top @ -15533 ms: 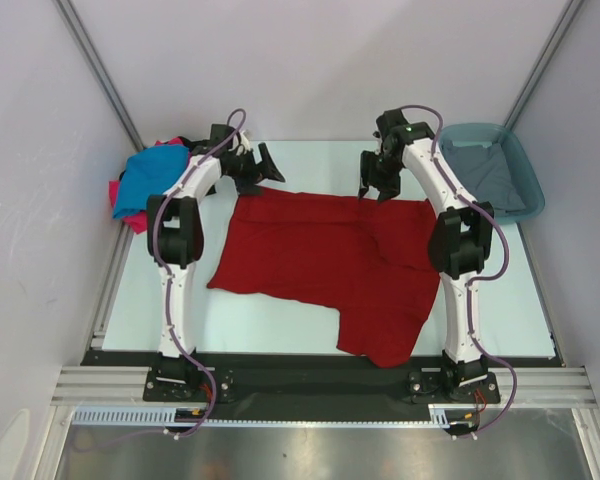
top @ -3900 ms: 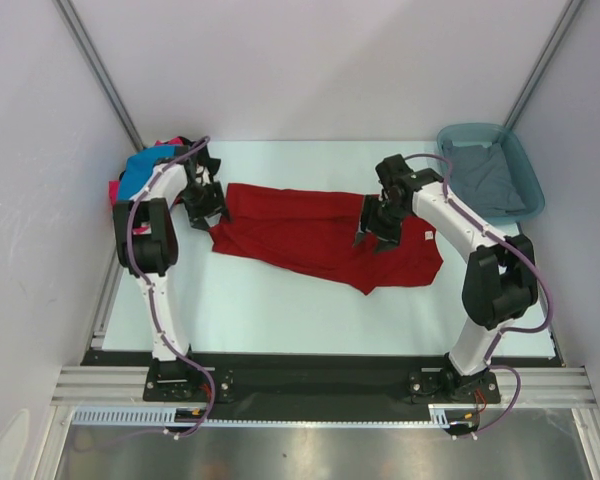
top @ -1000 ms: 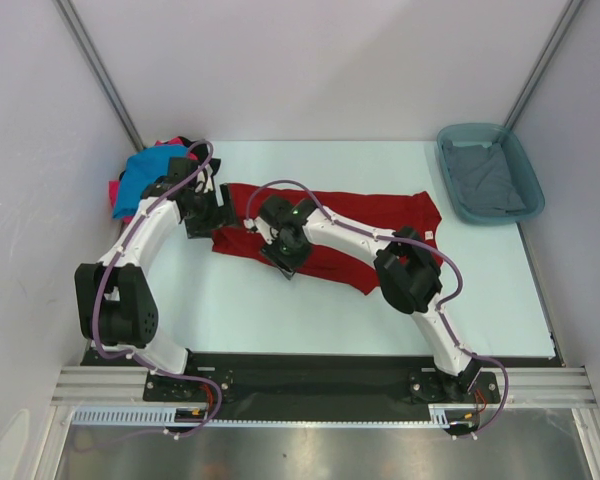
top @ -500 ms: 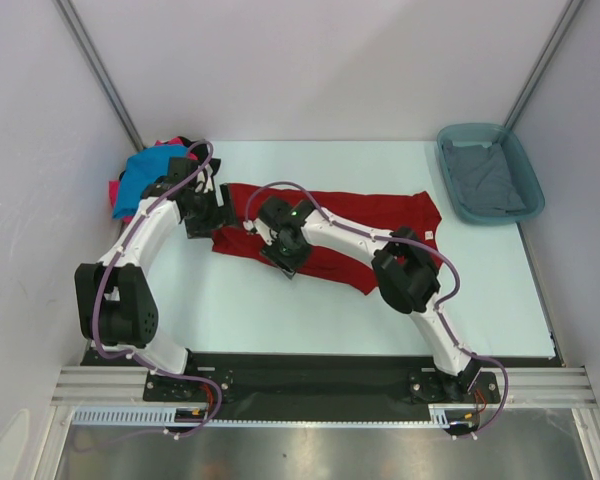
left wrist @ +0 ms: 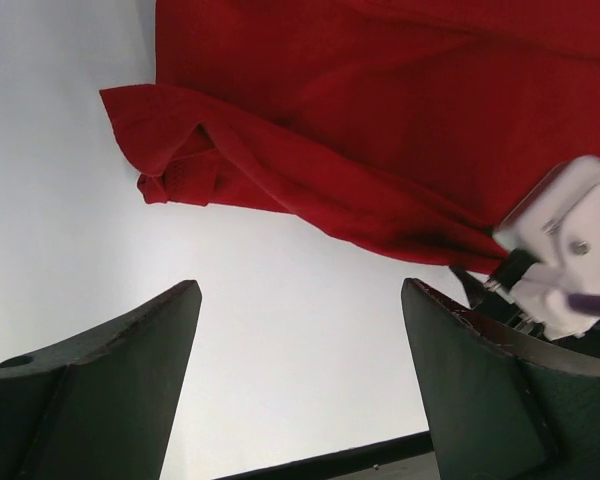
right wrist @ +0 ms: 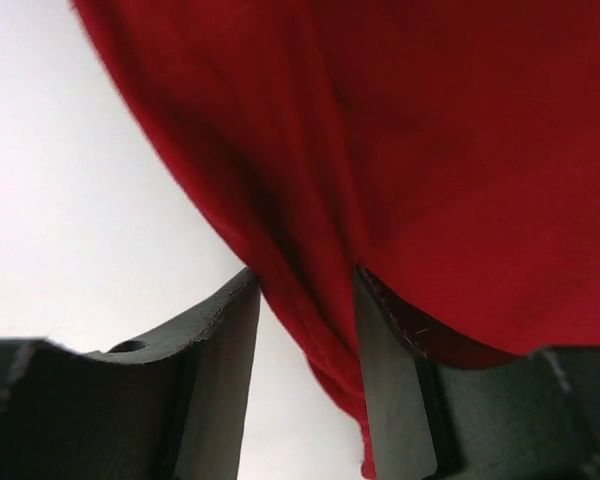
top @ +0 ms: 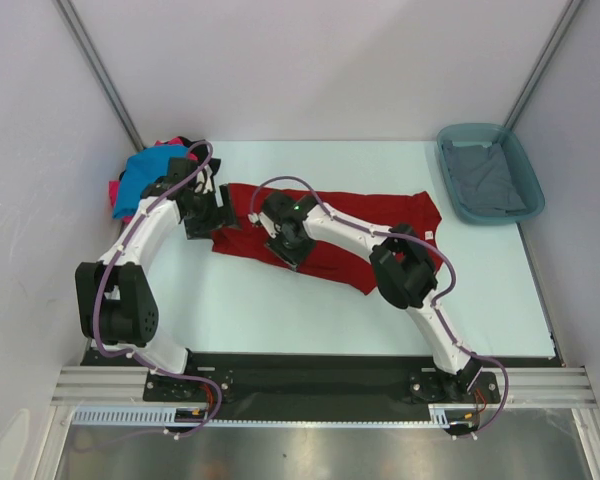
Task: Fold and stack the t-shirts
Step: Fold the tshirt
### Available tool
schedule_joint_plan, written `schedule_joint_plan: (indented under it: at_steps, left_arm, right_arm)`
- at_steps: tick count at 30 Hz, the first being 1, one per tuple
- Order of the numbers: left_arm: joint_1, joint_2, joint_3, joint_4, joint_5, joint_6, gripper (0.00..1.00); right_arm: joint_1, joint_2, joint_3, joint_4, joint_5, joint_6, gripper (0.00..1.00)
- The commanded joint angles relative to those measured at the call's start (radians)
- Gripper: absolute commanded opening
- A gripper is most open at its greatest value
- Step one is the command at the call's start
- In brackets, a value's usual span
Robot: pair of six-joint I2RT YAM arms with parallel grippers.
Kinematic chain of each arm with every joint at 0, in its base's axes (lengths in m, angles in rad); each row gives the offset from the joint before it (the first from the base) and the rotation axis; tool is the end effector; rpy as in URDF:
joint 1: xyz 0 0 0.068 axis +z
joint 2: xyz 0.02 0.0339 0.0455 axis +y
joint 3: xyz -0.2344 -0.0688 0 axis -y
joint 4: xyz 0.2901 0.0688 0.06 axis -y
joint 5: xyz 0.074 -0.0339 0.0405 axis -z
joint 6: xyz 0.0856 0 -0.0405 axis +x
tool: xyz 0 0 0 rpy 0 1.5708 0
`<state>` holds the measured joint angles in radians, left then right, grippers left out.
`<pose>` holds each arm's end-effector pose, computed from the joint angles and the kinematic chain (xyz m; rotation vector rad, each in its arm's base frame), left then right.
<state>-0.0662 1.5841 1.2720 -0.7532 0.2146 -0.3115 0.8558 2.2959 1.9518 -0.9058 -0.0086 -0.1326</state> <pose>0.3919 -0.0443 0.1780 -0.2516 2.6449 -0.4097 0.3398 0.3925 0.0961 -1.3485 2.4987 0.1740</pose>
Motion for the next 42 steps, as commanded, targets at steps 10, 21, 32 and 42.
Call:
schedule_joint_plan:
  at_steps: [10, 21, 32, 42]
  left_arm:
    - [0.009, 0.002, 0.040, -0.005, 0.019, 0.026, 0.88]
    - [0.009, 0.011, 0.036, -0.003, 0.017, 0.026, 0.88]
    - [0.012, 0.007, 0.020, 0.003, 0.015, 0.026, 0.88]
    - [0.014, 0.013, 0.024, -0.001, 0.017, 0.028, 0.88]
  right_arm:
    - [-0.032, 0.023, 0.055, 0.015, 0.018, -0.001, 0.38]
    - [-0.012, 0.000, 0.044, 0.002, -0.017, 0.008, 0.37]
    - [0.022, -0.006, 0.038, -0.001, 0.001, 0.013, 0.28]
    - [0.020, -0.003, 0.041, -0.001, 0.007, 0.021, 0.06]
